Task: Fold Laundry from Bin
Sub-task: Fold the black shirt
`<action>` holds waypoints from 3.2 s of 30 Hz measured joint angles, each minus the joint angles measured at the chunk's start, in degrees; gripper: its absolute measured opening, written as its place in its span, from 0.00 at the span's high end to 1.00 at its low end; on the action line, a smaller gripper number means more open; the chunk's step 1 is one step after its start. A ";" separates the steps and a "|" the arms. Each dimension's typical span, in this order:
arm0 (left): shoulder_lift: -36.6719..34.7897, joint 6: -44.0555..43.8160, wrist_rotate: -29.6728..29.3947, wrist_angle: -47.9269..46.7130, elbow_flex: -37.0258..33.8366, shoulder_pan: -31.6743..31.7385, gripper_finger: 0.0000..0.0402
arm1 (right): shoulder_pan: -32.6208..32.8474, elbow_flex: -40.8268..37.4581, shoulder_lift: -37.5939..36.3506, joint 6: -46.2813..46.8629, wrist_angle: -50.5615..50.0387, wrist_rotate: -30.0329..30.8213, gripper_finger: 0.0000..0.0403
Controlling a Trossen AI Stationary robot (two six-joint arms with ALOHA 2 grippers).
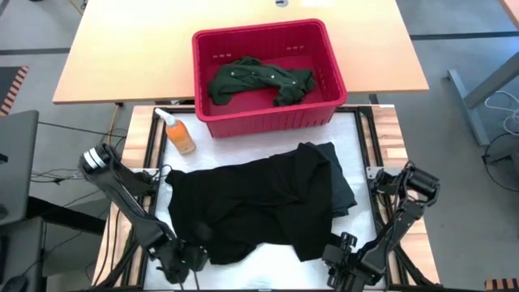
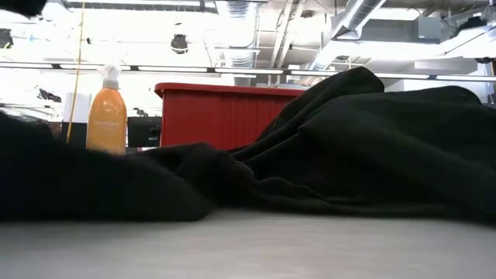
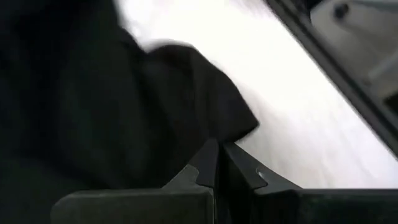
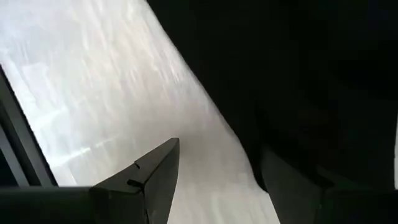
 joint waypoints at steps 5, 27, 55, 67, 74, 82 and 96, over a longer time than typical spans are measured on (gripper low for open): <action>-10.70 1.21 -12.27 -6.93 4.37 -3.15 1.00 | -1.07 -0.26 -2.04 0.35 -2.02 -0.25 0.52; -27.49 -24.87 -19.77 -20.99 3.62 -18.12 1.00 | -3.67 -0.22 -15.77 -7.61 -5.71 6.80 0.84; -24.81 -33.03 -12.86 -20.37 3.60 -22.05 1.00 | -0.96 -0.19 -1.75 -29.56 -12.19 -6.16 0.49; -24.81 -32.55 -14.31 -20.37 3.62 -22.04 1.00 | -3.18 -0.44 -2.72 -34.40 -3.58 -9.78 0.95; -26.73 -24.73 -16.22 -14.94 4.48 -22.94 1.00 | -5.27 1.92 -13.58 -32.46 -3.19 -8.17 0.96; -29.62 -9.75 -25.62 -14.64 12.46 -27.09 1.00 | -3.52 2.49 -31.89 -22.47 -4.53 3.47 0.97; -31.53 11.88 -63.23 -14.55 20.03 -34.20 1.00 | -2.19 2.45 -42.39 -38.82 -8.80 44.00 0.97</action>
